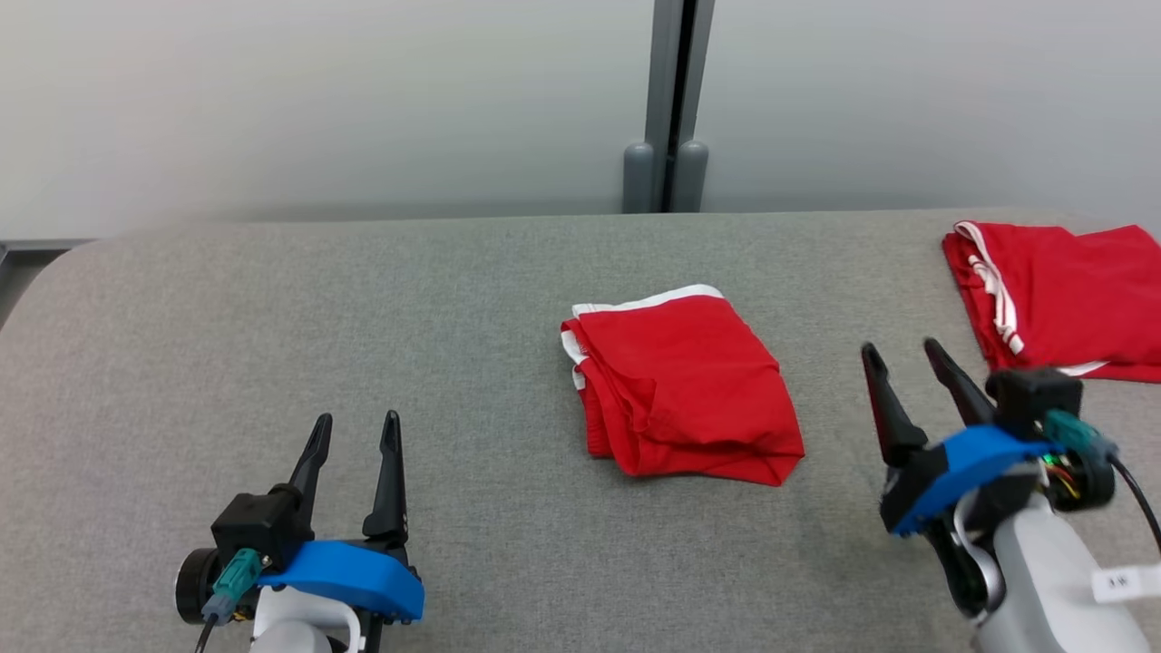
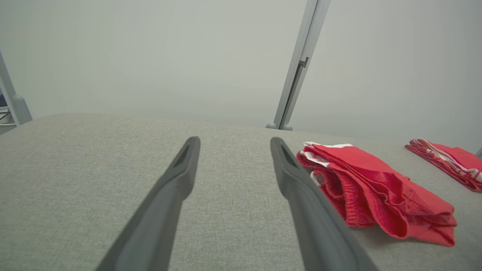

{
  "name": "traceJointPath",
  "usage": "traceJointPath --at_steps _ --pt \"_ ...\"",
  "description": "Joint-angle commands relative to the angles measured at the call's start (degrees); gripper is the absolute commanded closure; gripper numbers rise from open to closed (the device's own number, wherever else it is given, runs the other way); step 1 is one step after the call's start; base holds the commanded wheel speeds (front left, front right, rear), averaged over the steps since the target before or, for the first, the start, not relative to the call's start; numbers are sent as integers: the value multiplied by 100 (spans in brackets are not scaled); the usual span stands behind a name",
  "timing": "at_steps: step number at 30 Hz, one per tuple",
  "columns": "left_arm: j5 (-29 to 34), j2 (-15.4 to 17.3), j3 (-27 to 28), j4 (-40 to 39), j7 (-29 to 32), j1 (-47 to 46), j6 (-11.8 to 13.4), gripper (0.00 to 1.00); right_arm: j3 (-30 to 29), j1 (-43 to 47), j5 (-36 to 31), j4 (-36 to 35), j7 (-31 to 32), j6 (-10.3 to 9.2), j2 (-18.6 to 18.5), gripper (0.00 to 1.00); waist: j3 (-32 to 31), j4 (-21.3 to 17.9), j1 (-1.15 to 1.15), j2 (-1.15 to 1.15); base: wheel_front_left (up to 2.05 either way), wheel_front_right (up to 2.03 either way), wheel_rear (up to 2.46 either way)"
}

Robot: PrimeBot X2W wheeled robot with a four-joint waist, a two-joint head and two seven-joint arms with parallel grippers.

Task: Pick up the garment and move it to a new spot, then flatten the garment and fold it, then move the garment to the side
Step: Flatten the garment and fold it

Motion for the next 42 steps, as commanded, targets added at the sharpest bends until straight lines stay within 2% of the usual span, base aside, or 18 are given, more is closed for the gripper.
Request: traceJointPath --at_steps 1,9,20,42 --pt "47 36 43 -32 -24 83 -1 0 -204 280 -147 -163 -23 3 80 0 -84 -69 1 -1 0 0 0" --pt "55 62 152 -108 -24 290 24 0 -861 1227 -567 -990 -34 3 400 0 -197 -148 1 -1 0 0 0" --pt "147 94 470 -333 -24 650 125 0 -576 2074 -380 -2128 249 2 495 0 -302 -272 1 -1 0 0 0" --pt "170 54 566 -339 -25 716 99 0 -530 2134 -164 -2208 306 3 499 0 -288 -212 1 -1 0 0 0"
